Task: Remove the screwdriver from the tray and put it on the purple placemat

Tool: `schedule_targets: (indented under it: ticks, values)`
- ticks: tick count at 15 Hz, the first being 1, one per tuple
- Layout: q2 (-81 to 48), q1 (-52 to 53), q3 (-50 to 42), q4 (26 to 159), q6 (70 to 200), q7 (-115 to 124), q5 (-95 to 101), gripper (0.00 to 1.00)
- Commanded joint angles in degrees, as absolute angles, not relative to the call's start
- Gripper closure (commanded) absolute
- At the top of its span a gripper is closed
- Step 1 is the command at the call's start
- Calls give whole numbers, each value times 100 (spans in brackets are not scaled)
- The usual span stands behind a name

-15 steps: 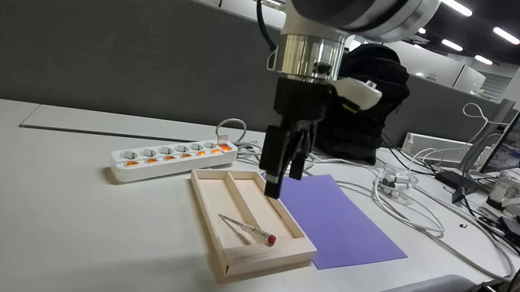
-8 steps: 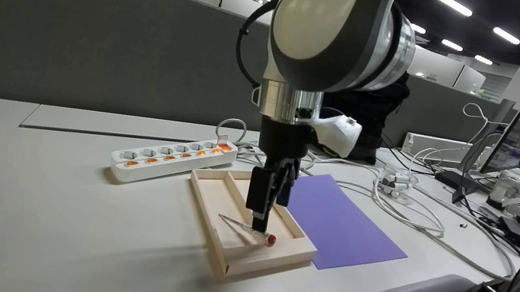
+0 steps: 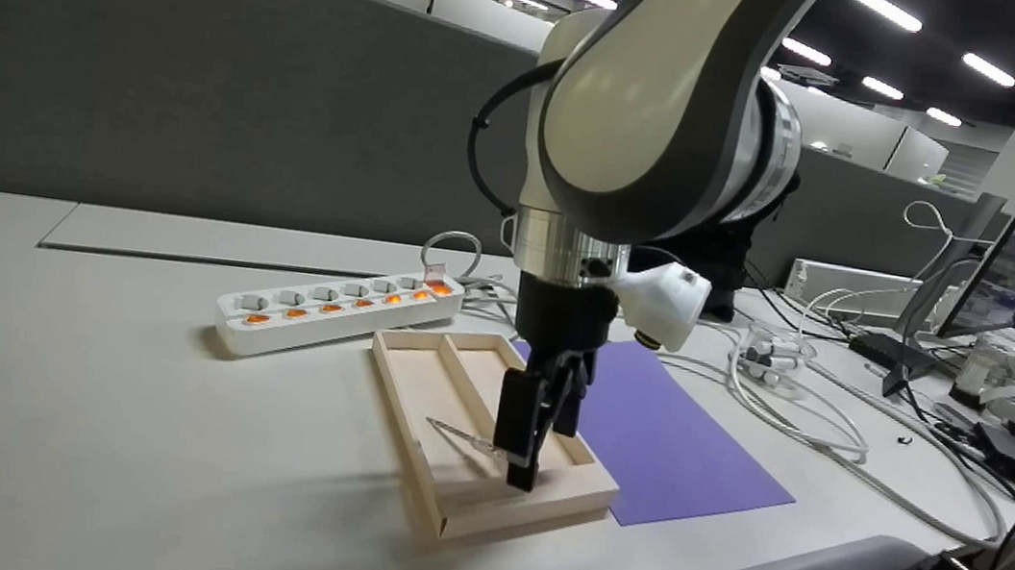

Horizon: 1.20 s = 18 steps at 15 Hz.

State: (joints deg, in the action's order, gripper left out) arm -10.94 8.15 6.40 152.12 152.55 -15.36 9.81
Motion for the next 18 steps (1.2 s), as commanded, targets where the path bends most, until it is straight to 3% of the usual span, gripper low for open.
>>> schedule_targets:
  ticks: [1, 4, 5, 7, 16, 18]
  values:
    - [-1230, 811, 575, 15275, 15619, -1151, 1214, 0]
    - [-1347, 826, 558, 15272, 15811, -1099, 1201, 0]
    - [-1379, 828, 552, 15268, 15872, -1081, 1192, 25]
    - [-1427, 850, 514, 15259, 15967, -1011, 1222, 33]
    - [-1443, 844, 262, 15244, 16123, -851, 1307, 97]
    - [-1434, 829, 208, 15236, 16143, -818, 1342, 99]
